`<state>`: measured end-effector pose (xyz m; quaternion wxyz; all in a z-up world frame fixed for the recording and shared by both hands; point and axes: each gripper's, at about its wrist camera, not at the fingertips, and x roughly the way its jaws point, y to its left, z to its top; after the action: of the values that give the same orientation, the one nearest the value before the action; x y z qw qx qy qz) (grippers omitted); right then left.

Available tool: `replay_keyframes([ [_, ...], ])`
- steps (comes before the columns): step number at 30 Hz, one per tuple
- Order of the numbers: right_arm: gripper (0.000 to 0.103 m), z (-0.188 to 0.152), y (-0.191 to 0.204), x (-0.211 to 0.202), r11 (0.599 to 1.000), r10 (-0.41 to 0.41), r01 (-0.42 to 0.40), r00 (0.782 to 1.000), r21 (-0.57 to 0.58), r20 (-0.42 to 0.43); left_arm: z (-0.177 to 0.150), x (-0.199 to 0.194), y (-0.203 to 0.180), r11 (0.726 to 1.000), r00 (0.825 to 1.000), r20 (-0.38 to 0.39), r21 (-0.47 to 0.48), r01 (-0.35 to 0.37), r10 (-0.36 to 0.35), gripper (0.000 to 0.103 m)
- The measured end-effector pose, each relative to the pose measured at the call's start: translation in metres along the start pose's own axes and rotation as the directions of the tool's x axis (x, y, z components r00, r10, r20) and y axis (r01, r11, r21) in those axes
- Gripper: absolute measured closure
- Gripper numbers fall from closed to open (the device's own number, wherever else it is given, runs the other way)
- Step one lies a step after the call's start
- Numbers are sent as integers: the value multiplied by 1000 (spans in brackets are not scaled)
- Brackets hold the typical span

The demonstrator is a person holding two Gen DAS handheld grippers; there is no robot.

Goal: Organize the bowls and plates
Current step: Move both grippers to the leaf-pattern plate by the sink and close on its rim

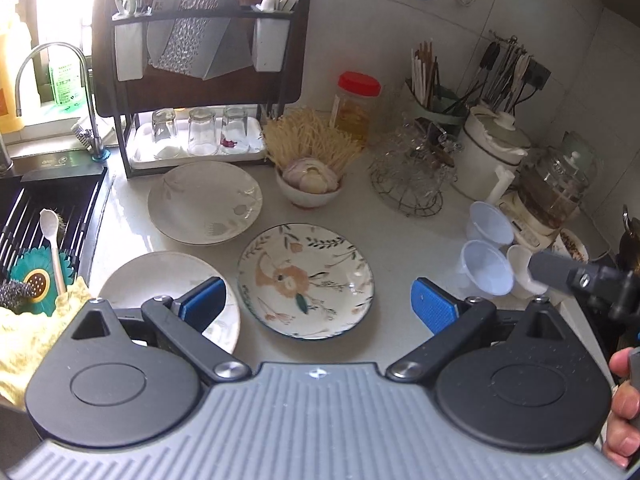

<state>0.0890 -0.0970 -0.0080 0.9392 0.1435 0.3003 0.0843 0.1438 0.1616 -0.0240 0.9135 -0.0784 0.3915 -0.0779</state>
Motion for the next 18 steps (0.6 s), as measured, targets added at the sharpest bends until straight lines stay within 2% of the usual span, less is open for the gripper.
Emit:
replay_keyframes([
  [4,0,-3,21,23,1000,-11,11,1000,6,-5,5,14,26,1000,1000,-24,14,19,-19,2],
  [8,0,-6,50,44,995,-88,88,996,-41,-12,14,27,60,999,998,-52,15,36,-35,2],
  [10,1,-4,61,52,995,-91,91,996,-34,-4,20,34,78,999,998,-59,39,27,-24,2],
  [13,5,-7,78,66,992,-122,122,992,-32,-9,26,41,105,998,999,-43,53,27,-24,2],
  [15,5,-13,85,76,993,-114,114,993,-10,-31,28,47,124,998,998,-58,49,31,-28,2],
  [18,16,-24,96,96,995,-96,98,991,17,-98,24,57,149,998,995,-101,66,17,-10,2],
])
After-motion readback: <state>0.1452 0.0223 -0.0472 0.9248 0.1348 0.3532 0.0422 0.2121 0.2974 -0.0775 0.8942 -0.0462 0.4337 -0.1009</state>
